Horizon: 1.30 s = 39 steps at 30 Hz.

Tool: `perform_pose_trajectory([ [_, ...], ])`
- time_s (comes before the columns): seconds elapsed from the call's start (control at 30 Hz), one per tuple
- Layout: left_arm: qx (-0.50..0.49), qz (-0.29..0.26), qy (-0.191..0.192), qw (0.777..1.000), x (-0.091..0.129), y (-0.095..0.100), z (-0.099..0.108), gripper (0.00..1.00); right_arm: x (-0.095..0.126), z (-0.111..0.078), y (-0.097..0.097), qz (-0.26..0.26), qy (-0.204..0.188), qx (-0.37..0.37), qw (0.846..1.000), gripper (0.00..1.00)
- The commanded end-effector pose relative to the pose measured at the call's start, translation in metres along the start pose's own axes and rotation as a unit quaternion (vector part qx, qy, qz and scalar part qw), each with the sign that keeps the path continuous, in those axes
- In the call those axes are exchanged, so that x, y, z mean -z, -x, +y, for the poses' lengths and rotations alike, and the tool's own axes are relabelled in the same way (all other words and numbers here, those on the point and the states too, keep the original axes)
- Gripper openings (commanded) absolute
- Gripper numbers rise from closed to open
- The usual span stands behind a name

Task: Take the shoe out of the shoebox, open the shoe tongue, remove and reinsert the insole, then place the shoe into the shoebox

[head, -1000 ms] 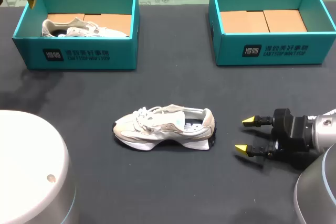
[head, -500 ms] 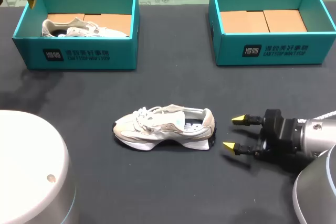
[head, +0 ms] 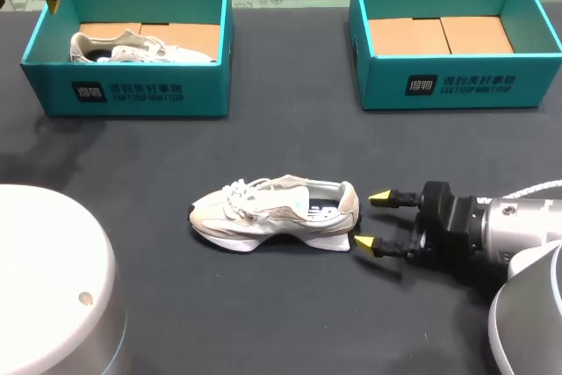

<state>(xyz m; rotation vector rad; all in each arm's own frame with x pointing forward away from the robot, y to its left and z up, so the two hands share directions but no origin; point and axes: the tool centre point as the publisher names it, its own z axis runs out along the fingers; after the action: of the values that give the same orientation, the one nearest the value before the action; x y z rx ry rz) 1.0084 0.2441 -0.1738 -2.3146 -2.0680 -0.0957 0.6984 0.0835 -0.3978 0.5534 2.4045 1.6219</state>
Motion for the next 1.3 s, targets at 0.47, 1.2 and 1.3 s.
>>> perform_pose_trajectory([
  [0.47,0.000,0.001,0.000,1.000,0.000,0.000,0.000,1.00,-0.031,0.004,0.000,0.025,-0.005,0.001,1.000,1.00],
  [1.2,0.000,0.001,0.000,1.000,0.000,0.000,0.000,1.00,-0.043,0.010,-0.001,0.039,0.003,0.004,0.999,1.00],
  [1.3,0.000,0.001,0.000,1.000,0.000,0.000,0.000,1.00,-0.044,0.010,-0.002,0.042,0.004,0.007,0.999,1.00],
])
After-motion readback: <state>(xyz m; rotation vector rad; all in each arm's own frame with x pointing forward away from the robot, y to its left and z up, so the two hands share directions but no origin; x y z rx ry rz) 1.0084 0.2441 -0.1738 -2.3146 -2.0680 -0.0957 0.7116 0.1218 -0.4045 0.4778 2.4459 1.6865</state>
